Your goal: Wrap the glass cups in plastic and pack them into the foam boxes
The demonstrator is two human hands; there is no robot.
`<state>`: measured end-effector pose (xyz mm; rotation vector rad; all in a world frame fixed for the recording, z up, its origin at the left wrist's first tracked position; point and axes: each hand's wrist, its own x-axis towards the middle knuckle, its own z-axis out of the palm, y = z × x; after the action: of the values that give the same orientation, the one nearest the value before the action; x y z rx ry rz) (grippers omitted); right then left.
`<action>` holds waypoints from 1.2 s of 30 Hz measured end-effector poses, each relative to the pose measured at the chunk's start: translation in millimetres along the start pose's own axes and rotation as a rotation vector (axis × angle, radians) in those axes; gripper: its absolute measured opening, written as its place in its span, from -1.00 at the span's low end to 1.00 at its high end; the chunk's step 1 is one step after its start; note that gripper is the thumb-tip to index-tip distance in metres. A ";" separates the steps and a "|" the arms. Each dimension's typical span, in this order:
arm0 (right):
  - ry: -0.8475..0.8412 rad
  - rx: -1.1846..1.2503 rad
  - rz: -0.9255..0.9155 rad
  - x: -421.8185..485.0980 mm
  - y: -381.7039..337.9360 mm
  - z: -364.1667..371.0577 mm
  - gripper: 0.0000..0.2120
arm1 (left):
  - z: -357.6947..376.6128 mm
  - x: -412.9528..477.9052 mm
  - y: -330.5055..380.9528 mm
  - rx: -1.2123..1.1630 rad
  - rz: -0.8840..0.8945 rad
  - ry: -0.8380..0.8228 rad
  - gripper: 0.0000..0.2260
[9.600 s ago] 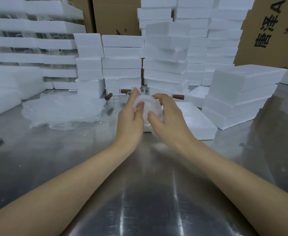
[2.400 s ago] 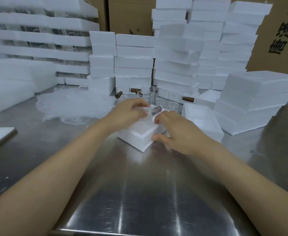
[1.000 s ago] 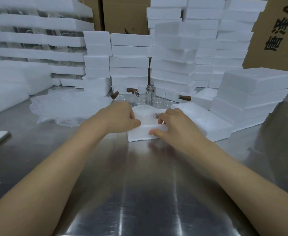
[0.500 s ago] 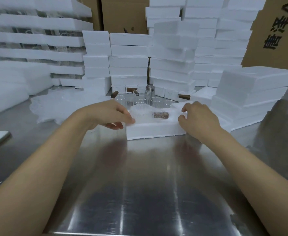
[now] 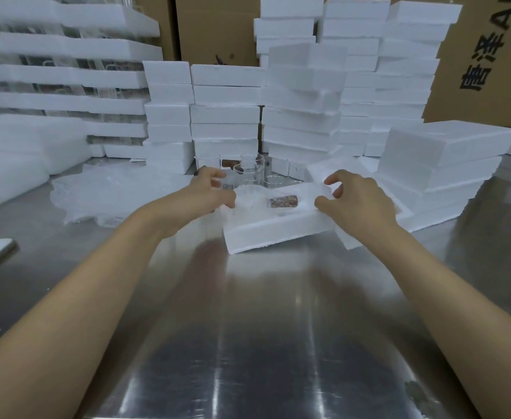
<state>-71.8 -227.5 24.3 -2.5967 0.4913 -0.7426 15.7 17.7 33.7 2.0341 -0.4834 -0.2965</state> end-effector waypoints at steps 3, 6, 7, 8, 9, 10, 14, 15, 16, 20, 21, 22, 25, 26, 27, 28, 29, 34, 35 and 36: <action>-0.005 0.023 -0.020 -0.2 -1.7 -1.9 -0.60 | 4.2 -4.0 0.3 0.052 0.074 -0.189 -0.46; -0.101 0.067 0.007 -2.4 -0.5 2.0 -0.59 | 6.1 -4.3 -4.6 0.188 0.118 -0.153 -0.67; -0.126 0.099 0.020 -2.8 0.4 3.3 -0.59 | 6.0 -3.5 -5.3 0.222 0.132 -0.125 -0.71; -0.141 0.121 0.027 -2.5 1.9 4.3 -0.59 | 6.6 -2.3 -5.4 0.243 0.141 -0.112 -0.73; -0.147 0.128 0.030 -1.8 3.3 5.2 -0.59 | 7.0 -1.4 -5.0 0.259 0.150 -0.100 -0.74; -0.146 0.125 0.031 -0.7 4.7 6.1 -0.58 | 7.8 -0.7 -4.2 0.277 0.161 -0.082 -0.74; -0.146 0.073 0.052 3.4 8.9 10.8 -0.57 | 12.0 -0.3 -2.9 0.318 0.239 -0.001 -0.74; -0.148 0.065 0.054 4.5 10.0 11.6 -0.57 | 12.7 -0.4 -2.7 0.327 0.252 0.003 -0.74; -0.149 0.071 0.060 5.8 11.3 12.4 -0.57 | 13.2 -0.5 -2.2 0.339 0.258 0.003 -0.74; -0.150 0.117 0.084 8.7 13.2 10.8 -0.62 | 11.0 -1.4 -1.5 0.337 0.236 -0.036 -0.62; -0.149 0.133 0.089 7.8 12.8 9.1 -0.65 | 10.2 -2.1 -1.9 0.323 0.221 -0.053 -0.60; -0.135 0.146 0.095 6.9 12.1 7.3 -0.67 | 9.4 -2.5 -2.0 0.298 0.195 -0.071 -0.58; 0.038 0.126 0.054 3.6 5.9 -3.8 -0.72 | 6.2 -4.2 0.6 0.122 0.088 -0.049 -0.40; 0.132 0.140 0.024 2.4 1.6 -9.0 -0.73 | 4.9 -3.6 3.0 0.054 0.068 0.012 -0.39; 0.240 0.177 -0.028 0.9 -3.7 -14.6 -0.74 | 3.5 -2.6 5.9 -0.013 0.064 0.094 -0.43; 0.351 0.241 -0.109 -1.5 -10.4 -20.2 -0.76 | 2.2 -1.5 9.2 -0.088 0.067 0.181 -0.48; 0.444 0.338 -0.211 -4.9 -17.7 -25.8 -0.79 | 1.4 -1.2 12.7 -0.180 0.075 0.261 -0.53; 0.269 1.239 -0.364 -16.3 -46.3 -30.1 -0.86 | 5.8 -7.4 28.4 -0.535 0.131 0.322 -0.62; 0.128 1.414 -0.296 -17.6 -49.9 -26.7 -0.86 | 6.8 -9.7 30.9 -0.592 0.130 0.254 -0.57; -0.014 1.545 -0.224 -18.2 -51.1 -22.2 -0.87 | 7.6 -11.8 32.7 -0.669 0.125 0.167 -0.53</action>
<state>-87.4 -181.7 57.4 -1.1783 -0.3366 -0.7071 -4.9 2.9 58.7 1.3577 -0.3437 -0.1767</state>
